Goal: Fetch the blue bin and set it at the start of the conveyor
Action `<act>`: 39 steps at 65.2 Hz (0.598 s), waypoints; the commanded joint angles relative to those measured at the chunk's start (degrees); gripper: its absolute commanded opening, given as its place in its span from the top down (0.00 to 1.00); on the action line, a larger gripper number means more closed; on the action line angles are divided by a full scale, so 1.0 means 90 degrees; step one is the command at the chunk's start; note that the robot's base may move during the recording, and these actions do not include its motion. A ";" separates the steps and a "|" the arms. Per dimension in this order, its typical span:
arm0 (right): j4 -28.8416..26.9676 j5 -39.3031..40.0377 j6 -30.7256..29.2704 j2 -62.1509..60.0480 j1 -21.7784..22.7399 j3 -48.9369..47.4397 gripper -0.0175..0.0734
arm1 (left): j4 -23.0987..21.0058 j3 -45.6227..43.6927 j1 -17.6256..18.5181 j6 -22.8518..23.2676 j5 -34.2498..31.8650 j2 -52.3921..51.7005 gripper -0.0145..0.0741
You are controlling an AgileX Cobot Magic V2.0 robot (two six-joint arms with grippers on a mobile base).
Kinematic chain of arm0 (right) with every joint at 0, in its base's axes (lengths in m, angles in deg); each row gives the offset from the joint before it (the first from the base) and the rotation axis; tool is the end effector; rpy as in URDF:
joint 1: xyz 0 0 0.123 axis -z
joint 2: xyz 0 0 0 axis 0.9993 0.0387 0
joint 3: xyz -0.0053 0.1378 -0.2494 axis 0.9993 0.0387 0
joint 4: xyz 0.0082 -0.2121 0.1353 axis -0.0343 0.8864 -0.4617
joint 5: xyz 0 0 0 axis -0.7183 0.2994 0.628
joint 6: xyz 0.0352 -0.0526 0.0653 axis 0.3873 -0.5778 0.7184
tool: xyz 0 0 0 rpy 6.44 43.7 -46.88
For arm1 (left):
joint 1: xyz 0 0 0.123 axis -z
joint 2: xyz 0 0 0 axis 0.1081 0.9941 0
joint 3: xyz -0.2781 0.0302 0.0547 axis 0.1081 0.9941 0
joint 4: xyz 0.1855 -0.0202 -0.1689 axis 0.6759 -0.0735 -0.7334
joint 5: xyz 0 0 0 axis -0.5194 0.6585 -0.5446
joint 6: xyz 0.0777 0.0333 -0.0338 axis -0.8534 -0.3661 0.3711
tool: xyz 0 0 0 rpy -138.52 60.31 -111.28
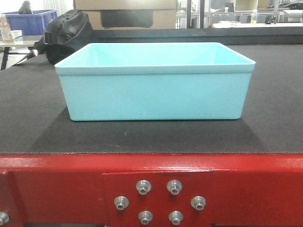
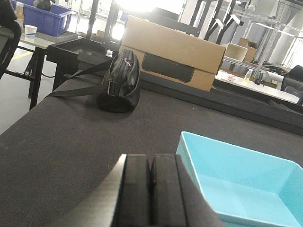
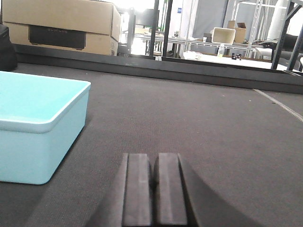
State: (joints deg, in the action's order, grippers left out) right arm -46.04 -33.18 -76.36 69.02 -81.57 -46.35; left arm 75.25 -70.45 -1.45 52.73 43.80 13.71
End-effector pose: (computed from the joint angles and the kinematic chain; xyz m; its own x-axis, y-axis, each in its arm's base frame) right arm 0.0563 -0.0060 0.2096 0.0380 -0.0771 -0.9963 0.1106 0.9912 -0.0725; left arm 0.0758 -0.0010 0.3076 0.0126 -0.2729 -0.9620 0.0283 0.9617 -0.2725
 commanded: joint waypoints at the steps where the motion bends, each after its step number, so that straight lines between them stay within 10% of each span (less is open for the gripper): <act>1: -0.0026 0.0109 0.0008 -0.0019 0.0003 0.0000 0.99 | 0.0021 0.0008 -0.0015 -0.0008 -0.0124 -0.0020 0.96; 15: -0.0026 0.0109 0.0008 -0.0019 0.0003 0.0000 0.99 | 0.0038 0.0073 -0.0199 -0.0118 -0.0042 -0.0034 0.96; 29: -0.0026 0.0109 0.0008 -0.0019 0.0003 0.0000 0.99 | -0.3152 0.1068 -0.0714 -0.4862 -0.0520 -0.0749 0.96; 39: -0.0026 0.0109 0.0008 -0.0019 0.0003 0.0000 0.99 | -0.3232 0.1714 -0.0757 -0.5119 -0.0604 -0.1605 0.96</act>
State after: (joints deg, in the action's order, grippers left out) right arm -46.04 -33.18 -76.36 69.02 -81.57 -46.35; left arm 48.03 -57.20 -8.11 9.46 40.25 2.57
